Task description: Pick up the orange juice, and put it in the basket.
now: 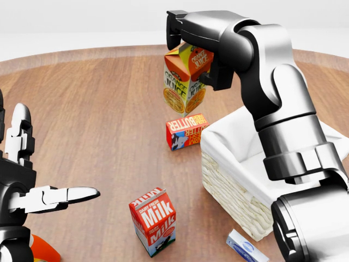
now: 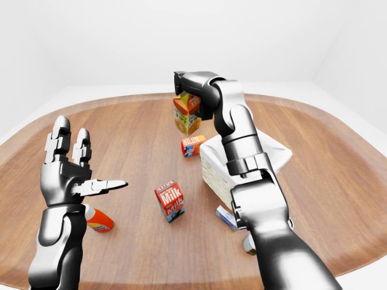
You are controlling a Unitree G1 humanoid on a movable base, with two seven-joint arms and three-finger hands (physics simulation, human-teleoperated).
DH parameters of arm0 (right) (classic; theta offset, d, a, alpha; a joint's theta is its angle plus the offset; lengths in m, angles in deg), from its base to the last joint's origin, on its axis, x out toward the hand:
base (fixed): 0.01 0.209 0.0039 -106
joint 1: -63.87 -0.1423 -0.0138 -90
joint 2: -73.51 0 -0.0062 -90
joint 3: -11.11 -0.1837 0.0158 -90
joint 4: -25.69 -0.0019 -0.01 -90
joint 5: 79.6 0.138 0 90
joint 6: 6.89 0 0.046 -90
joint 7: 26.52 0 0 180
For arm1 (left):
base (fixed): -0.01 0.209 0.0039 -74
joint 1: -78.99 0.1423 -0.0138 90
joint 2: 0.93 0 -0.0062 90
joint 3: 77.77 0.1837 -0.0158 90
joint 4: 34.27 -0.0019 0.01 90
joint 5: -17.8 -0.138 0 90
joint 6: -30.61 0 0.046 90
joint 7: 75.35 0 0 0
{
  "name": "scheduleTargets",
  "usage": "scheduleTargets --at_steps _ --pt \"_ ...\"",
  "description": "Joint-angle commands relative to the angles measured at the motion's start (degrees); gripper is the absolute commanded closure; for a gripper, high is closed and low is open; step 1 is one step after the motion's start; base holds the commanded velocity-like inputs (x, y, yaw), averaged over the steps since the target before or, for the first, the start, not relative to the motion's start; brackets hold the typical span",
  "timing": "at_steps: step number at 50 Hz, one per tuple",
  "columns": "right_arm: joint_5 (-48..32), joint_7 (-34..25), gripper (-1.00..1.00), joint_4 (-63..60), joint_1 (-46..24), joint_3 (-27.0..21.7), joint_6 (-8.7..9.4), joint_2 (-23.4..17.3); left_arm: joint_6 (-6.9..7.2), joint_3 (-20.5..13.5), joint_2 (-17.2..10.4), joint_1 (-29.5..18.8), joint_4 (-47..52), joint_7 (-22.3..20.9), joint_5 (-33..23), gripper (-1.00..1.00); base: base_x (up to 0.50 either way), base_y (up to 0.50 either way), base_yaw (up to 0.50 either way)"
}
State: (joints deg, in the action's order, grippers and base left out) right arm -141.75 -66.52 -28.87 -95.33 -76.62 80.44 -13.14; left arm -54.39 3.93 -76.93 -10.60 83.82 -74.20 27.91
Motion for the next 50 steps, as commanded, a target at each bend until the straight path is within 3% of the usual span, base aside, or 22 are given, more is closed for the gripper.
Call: scheduleTargets --at_steps 1,35,50 --pt "-3.1 0.0 1.0 0.5 -0.9 -1.9 -2.33 -2.9 0.0 0.0 0.0 0.0 0.1 0.0 0.0 -1.0 0.0 0.0 0.0" --pt "-0.5 0.0 1.0 -3.9 4.6 -5.3 -2.33 -11.5 0.0 0.2 0.1 0.2 0.8 0.0 -0.3 -1.0 0.0 0.0 0.0" --pt "0.1 0.0 1.0 -6.1 8.1 -6.1 -2.33 -13.1 0.0 0.3 0.1 0.1 0.7 0.0 -0.4 -1.0 0.0 0.0 0.0"
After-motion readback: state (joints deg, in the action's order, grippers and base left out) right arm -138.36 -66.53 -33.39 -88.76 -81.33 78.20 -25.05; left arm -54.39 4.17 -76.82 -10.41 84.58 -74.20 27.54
